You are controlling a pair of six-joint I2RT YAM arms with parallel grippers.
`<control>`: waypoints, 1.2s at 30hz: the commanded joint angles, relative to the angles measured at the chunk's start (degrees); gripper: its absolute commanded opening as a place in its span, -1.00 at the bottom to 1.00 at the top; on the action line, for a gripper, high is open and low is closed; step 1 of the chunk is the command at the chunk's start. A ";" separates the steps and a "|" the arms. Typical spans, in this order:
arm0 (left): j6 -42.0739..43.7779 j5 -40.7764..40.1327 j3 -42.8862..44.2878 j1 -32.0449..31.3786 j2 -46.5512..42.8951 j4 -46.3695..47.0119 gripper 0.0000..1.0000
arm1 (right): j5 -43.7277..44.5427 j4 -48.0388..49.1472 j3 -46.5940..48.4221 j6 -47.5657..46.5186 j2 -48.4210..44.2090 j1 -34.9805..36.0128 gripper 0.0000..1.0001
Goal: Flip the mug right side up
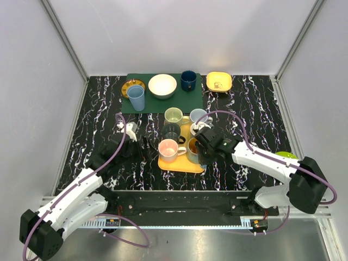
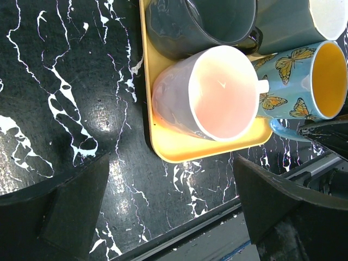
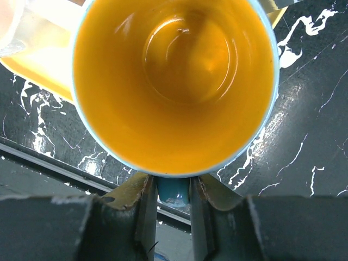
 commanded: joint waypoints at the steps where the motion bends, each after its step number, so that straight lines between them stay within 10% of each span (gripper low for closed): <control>1: -0.46 -0.12 -0.03 -0.15 -1.20 1.27 0.98 | 6.72 -2.07 1.29 1.87 -1.74 0.09 -1.00; 17: -1.25 -1.34 -0.11 -0.15 -3.66 0.92 0.98 | 7.17 -13.15 7.53 4.86 -11.32 5.19 -1.00; 36: -8.63 -0.12 -2.30 -0.15 -19.82 11.78 0.98 | -4.69 2.37 18.69 9.25 -22.13 5.81 -1.00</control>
